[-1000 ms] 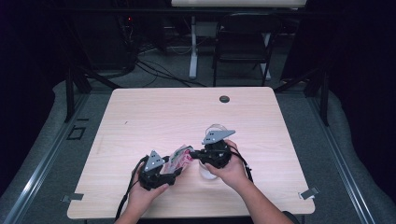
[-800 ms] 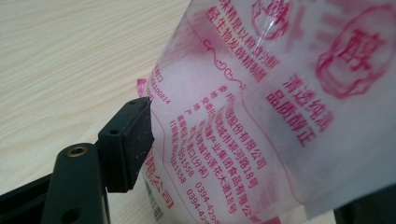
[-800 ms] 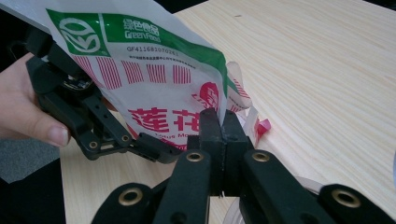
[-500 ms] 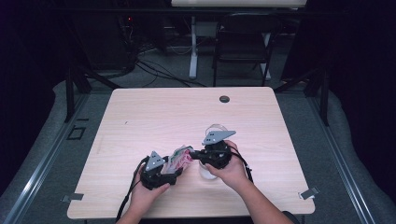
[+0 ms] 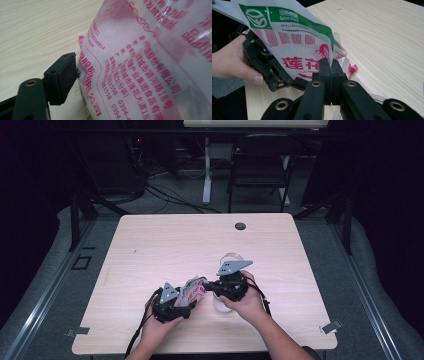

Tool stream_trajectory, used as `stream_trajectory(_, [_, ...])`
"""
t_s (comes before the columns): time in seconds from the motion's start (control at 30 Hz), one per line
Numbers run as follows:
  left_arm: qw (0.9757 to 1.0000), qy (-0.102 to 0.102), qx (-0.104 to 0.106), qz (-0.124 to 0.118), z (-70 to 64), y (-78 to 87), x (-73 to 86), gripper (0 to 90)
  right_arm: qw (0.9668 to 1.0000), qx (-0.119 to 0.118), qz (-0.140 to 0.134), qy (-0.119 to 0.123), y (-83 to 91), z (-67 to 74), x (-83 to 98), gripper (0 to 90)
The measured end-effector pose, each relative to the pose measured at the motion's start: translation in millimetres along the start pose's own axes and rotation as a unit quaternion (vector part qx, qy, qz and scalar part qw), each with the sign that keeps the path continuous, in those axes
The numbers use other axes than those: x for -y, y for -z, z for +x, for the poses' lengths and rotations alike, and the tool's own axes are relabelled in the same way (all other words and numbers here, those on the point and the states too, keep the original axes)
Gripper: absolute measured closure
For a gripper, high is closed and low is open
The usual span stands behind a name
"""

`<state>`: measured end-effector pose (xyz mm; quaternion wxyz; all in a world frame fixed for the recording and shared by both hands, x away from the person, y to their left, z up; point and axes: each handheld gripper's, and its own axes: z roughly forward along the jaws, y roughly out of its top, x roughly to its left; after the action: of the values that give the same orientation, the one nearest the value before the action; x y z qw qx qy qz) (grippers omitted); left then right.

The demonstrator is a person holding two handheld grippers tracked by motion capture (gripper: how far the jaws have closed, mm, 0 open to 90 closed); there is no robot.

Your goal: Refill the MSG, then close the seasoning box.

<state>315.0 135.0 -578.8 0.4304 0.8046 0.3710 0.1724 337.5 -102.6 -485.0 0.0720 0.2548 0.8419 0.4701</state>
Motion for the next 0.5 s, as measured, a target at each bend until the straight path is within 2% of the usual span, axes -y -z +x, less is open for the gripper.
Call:
stream_trajectory(0.03, [1.0000, 0.000, 0.000, 0.000, 0.0, 0.0, 0.0, 21.6, 1.0000, 0.000, 0.000, 0.000, 0.0, 0.0, 0.0, 90.0])
stream_trajectory(0.07, [0.9999, 0.001, 0.002, 0.010, 0.5, -2.8, 0.7, 21.4, 1.0000, 0.000, -0.001, 0.000, 0.0, 0.5, 0.3, 90.0])
stream_trajectory(0.23, [0.9998, -0.006, -0.002, 0.016, -0.4, -7.8, 1.7, 21.1, 1.0000, 0.002, 0.000, 0.002, 0.4, 1.3, 0.5, 90.0])
stream_trajectory(0.5, [0.9996, -0.004, 0.002, 0.028, 0.3, -9.9, 0.7, 20.8, 1.0000, 0.001, 0.001, 0.004, 0.1, 1.9, 0.5, 90.0])
